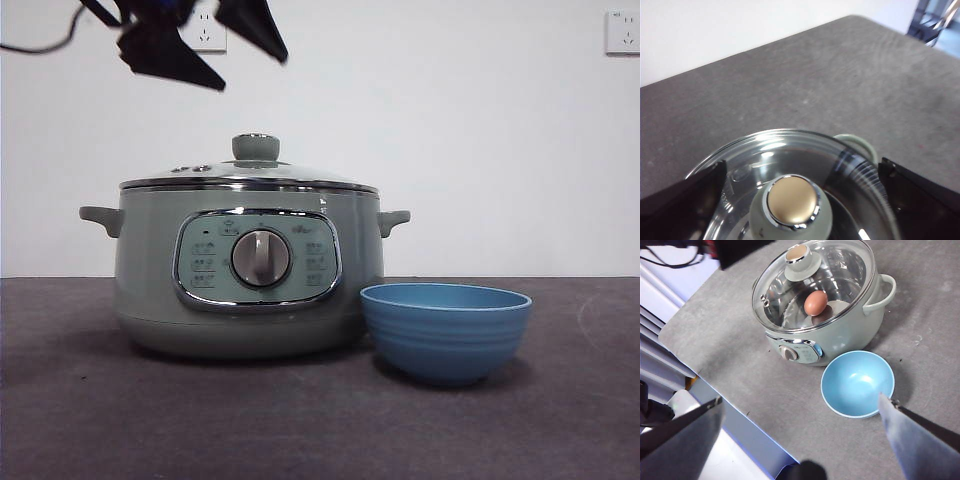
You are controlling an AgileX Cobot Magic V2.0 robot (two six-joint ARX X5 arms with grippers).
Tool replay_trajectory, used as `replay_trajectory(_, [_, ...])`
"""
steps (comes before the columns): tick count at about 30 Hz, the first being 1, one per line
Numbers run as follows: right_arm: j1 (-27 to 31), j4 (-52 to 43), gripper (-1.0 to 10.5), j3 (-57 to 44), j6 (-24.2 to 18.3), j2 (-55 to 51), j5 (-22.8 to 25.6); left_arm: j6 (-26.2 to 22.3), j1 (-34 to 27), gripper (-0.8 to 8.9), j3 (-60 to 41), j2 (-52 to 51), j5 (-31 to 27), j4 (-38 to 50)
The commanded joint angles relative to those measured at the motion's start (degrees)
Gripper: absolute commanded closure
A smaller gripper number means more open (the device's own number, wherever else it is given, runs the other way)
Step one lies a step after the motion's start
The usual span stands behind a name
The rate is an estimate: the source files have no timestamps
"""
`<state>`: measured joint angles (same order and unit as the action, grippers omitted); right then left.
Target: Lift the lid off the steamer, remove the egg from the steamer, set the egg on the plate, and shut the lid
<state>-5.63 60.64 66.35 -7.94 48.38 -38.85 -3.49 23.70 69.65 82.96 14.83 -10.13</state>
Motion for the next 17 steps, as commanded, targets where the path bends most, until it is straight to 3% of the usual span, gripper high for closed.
replay_trajectory(1, [-0.11,-0.13,3.2,0.22,0.02,0.0,-0.02,-1.18,0.5,2.47,0.0,2.58,-1.55,1.86])
replay_trajectory(15, [-0.11,-0.15,3.2,0.22,0.0,0.0,0.2,-1.09,1.73,2.64,0.0,9.79,-5.07,2.38])
replay_trajectory(17, [-0.11,-0.15,3.2,0.22,-0.02,0.0,0.2,-1.03,1.99,5.05,0.0,9.79,-5.64,2.03])
